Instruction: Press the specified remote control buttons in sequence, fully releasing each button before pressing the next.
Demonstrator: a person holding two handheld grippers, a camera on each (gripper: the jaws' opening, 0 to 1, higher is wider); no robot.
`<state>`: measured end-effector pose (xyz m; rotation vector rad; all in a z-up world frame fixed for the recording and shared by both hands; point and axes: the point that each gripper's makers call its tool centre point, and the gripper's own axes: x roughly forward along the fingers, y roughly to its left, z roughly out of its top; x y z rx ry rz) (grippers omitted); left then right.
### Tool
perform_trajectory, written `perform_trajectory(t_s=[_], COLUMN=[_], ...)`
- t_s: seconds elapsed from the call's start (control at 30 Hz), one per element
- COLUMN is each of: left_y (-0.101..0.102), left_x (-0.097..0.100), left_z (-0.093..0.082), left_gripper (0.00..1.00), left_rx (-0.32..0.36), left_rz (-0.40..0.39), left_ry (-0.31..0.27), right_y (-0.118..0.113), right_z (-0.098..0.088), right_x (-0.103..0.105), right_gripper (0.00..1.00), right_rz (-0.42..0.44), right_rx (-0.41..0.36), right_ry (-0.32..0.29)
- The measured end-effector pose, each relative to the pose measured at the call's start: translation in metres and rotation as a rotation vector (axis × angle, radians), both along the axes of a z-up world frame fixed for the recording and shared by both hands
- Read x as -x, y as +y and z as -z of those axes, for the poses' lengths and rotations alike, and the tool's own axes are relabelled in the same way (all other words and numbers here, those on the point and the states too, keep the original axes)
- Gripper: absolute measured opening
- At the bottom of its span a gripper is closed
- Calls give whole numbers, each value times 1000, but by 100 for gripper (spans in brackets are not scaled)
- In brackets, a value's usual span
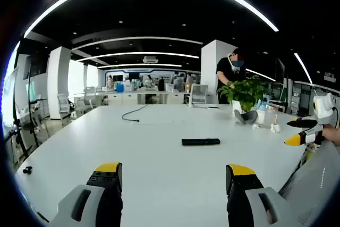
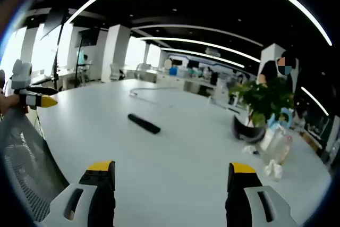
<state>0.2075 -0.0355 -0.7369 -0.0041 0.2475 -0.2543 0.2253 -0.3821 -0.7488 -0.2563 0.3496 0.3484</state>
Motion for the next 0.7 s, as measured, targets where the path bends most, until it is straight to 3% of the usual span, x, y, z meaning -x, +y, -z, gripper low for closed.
perform_trajectory(t_s=[0.7], left_y=[0], left_x=[1], left_z=[-2], left_gripper=[82], left_rx=[4], left_rz=[-2], left_ry=[-4], right_y=[7], right_z=[-3], right_x=[0], right_gripper=[89], right_rz=[-43], right_rx=[19], right_ry=[-18])
